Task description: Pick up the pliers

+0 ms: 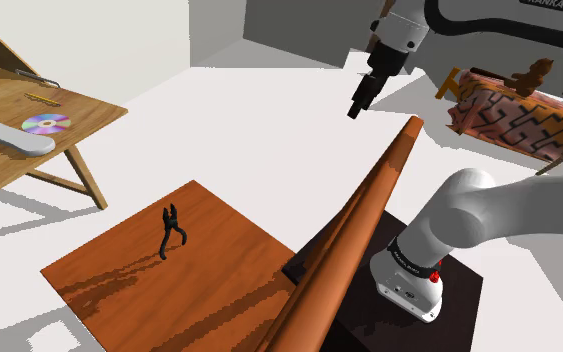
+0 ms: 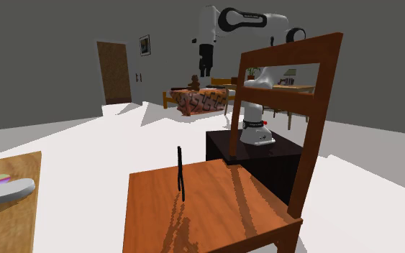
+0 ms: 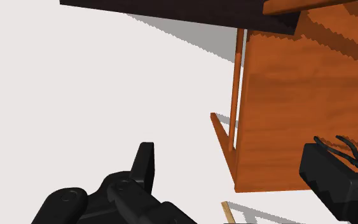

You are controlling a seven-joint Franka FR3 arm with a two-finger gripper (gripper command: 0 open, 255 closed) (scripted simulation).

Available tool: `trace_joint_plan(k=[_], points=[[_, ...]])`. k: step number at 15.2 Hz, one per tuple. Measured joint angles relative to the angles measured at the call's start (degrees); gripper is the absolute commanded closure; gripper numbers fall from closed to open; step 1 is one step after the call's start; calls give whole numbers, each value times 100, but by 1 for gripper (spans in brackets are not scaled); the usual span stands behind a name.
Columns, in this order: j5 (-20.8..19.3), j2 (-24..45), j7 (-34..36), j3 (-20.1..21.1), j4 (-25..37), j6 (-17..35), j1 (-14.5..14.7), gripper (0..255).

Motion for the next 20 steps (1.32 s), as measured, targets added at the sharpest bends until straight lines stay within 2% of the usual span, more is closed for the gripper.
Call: trace_joint_plan(k=[4, 10, 20], points=[[38, 338, -124, 96, 64, 247, 148, 0], [120, 1524, -442, 408, 464, 962, 532, 0], [-4, 3504, -865, 1001, 1569, 1712, 1050, 0]])
